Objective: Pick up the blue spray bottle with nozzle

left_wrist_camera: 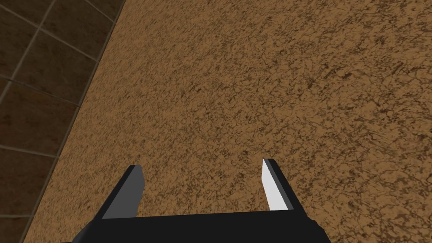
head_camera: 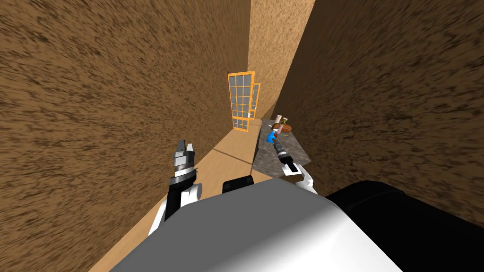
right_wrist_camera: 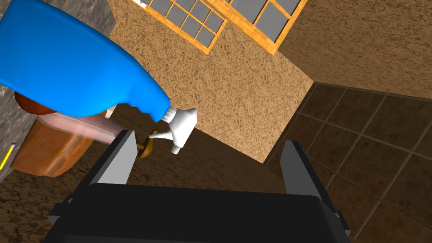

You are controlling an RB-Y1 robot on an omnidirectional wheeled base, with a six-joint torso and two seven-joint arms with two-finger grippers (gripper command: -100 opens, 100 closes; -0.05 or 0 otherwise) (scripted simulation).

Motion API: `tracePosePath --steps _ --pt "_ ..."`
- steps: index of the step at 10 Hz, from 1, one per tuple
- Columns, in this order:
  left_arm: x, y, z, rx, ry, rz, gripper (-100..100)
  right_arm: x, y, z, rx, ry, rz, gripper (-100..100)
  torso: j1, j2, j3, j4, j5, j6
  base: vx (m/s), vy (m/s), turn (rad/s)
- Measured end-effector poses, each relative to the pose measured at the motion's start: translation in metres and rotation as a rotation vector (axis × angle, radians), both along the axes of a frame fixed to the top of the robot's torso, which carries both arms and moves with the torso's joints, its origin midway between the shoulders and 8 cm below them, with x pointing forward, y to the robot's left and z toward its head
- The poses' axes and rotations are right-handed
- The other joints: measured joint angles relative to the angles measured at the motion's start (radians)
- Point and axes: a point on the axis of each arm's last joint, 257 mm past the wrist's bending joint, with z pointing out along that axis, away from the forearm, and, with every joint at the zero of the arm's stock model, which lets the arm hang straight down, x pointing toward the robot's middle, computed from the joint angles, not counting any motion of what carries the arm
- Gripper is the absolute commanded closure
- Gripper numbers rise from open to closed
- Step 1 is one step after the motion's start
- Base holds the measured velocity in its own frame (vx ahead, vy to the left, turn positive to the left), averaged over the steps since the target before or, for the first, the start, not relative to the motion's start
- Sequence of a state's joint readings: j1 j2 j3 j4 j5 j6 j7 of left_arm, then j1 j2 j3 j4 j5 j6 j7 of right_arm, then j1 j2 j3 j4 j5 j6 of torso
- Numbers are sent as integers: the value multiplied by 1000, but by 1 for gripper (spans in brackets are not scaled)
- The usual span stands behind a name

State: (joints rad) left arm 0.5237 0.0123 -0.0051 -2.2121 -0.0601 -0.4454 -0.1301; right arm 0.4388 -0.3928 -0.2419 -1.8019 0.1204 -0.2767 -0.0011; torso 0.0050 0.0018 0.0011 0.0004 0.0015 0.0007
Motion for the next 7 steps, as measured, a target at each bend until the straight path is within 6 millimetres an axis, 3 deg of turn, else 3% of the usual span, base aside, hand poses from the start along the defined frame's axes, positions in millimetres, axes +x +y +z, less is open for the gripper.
tracePosePath --steps 3,5,7 --pt "0 0 0 0 0 0 0 -4 -42 -27 -58 102 -65 -100 2 -1 -1 0 0 -1 16 96 147" --pt "0 0 0 0 0 0 0 -7 -55 -47 -70 149 -96 -100 -3 0 0 0 -1 0 7 51 114" --pt "0 0 0 0 0 0 0 -12 -83 -57 -106 200 -133 -100 -1 -1 0 0 0 0 4 53 63"
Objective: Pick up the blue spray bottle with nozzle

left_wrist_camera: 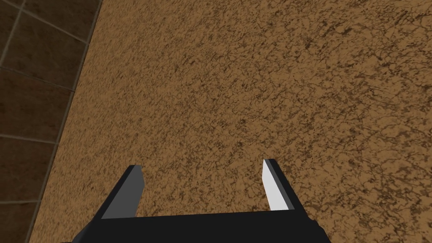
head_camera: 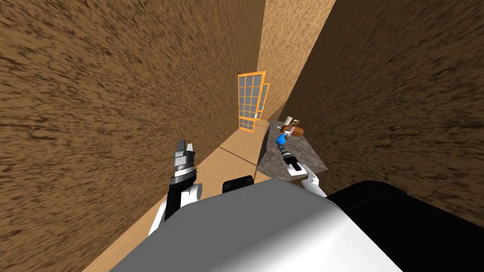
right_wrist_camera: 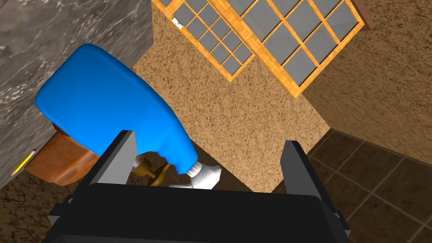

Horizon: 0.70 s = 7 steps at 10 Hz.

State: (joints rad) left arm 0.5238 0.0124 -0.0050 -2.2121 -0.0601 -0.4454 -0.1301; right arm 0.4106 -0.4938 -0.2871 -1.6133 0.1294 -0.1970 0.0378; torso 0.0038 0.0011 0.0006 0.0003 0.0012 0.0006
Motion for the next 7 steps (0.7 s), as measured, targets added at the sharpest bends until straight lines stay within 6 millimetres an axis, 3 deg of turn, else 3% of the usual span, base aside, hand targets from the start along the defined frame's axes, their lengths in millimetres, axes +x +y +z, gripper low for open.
tracePosePath --steps 7 --pt "0 0 0 0 0 0 0 -30 -74 -42 -70 160 -123 -100 -2 1 1 0 0 1 8 58 127"
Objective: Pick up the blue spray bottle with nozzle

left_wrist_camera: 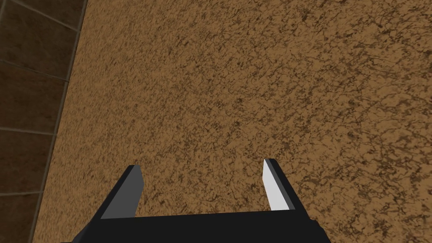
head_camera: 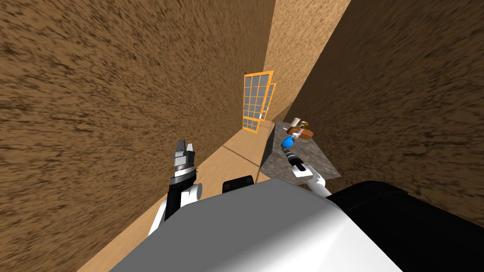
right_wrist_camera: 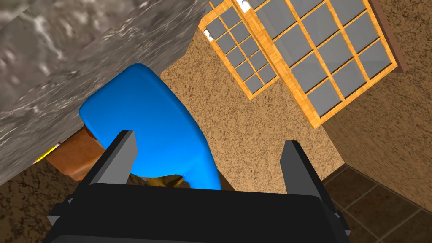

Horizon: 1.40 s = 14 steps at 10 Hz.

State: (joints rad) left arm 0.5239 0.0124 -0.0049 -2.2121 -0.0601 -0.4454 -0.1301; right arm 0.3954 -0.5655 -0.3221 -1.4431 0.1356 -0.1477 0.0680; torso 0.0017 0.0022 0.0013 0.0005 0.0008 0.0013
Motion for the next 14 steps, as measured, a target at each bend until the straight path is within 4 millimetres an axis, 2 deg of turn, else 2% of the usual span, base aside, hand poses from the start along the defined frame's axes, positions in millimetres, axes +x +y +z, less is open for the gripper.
tracePosePath --steps 2,5,7,9,13,14 --pt "0 0 0 0 0 0 0 -11 -29 -5 -35 52 -43 -100 2 -1 0 0 1 0 13 49 53" --pt "0 0 0 0 0 0 0 -29 -60 -13 -69 113 -99 -100 2 -1 0 0 0 0 13 53 109" --pt "0 0 0 0 0 0 0 -39 -71 -22 -70 137 -119 -100 -2 0 0 0 0 0 10 32 128" --pt "0 0 0 0 0 0 0 -57 -95 -24 -100 181 -162 -100 1 -1 0 0 0 0 15 39 33" --pt "0 0 0 0 0 0 0 -77 -134 -27 -136 248 -228 -100 -1 0 0 0 0 0 14 46 134" --pt "0 0 0 0 0 0 0 -89 -148 -25 -153 272 -255 -100 0 -1 0 0 0 -1 21 35 120"
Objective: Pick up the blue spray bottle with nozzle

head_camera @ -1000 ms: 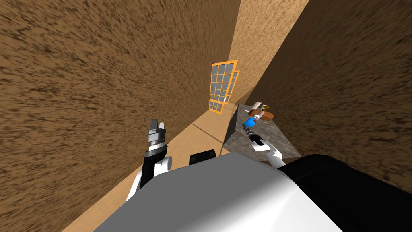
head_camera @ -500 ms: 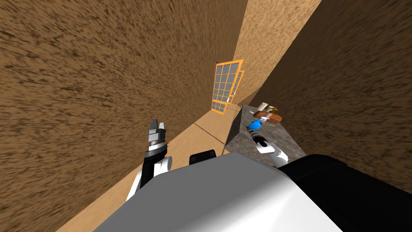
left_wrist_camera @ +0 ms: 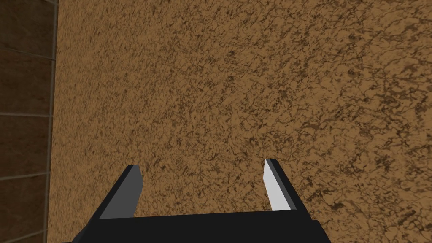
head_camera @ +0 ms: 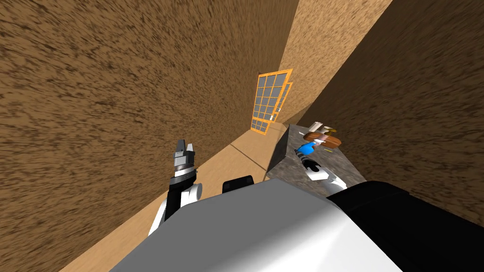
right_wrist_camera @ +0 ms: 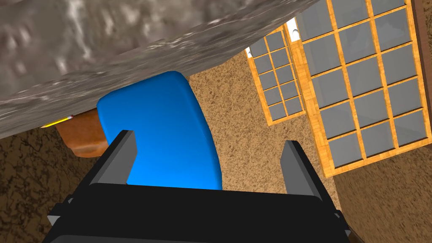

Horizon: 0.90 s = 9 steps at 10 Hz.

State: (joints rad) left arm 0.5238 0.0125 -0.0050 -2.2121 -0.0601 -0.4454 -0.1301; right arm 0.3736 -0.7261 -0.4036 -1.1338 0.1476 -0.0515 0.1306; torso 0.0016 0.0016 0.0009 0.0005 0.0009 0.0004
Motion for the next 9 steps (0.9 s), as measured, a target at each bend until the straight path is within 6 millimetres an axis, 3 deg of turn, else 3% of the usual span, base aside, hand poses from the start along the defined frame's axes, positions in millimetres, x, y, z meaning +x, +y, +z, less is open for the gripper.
tracePosePath --steps 7,8,9 --pt "0 0 0 0 0 0 0 -64 -71 1 -59 133 -156 -100 0 0 0 0 0 1 21 41 119" --pt "0 0 0 0 0 0 0 -81 -83 9 -77 158 -184 -100 1 -1 0 0 0 0 27 40 75" --pt "0 0 0 0 0 0 0 -84 -91 13 -87 168 -201 -100 1 0 0 0 0 1 4 18 -39"
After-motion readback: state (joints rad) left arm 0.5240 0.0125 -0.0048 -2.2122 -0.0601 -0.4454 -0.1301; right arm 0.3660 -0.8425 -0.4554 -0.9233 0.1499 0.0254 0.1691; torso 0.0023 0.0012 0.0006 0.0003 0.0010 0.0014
